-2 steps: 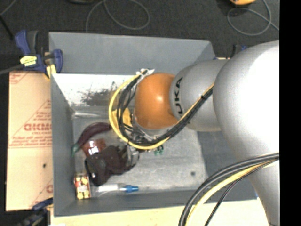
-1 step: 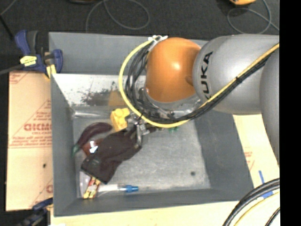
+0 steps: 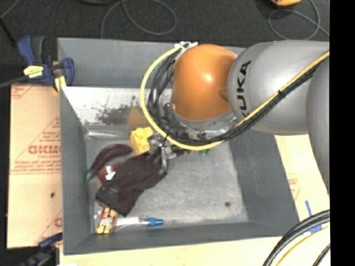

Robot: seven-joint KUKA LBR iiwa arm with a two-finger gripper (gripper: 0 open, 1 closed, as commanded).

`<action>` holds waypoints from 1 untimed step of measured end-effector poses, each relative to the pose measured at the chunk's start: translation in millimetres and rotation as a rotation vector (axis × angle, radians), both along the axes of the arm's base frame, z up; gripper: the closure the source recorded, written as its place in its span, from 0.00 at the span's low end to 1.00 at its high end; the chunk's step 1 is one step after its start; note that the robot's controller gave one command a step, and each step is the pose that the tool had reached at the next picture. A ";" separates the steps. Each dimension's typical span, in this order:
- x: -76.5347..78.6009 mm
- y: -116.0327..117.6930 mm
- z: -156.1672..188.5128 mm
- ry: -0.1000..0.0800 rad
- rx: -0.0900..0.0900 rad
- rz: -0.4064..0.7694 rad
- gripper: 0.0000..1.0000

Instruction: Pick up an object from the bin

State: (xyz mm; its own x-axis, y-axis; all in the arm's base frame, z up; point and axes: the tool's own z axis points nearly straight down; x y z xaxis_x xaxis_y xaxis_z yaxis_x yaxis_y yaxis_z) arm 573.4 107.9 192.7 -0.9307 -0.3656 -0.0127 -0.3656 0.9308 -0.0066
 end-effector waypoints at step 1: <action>3.2 -8.7 97.0 -0.004 -0.001 0.022 1.00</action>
Offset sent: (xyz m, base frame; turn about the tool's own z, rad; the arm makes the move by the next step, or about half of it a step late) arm 0.0000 0.0000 0.0000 0.0000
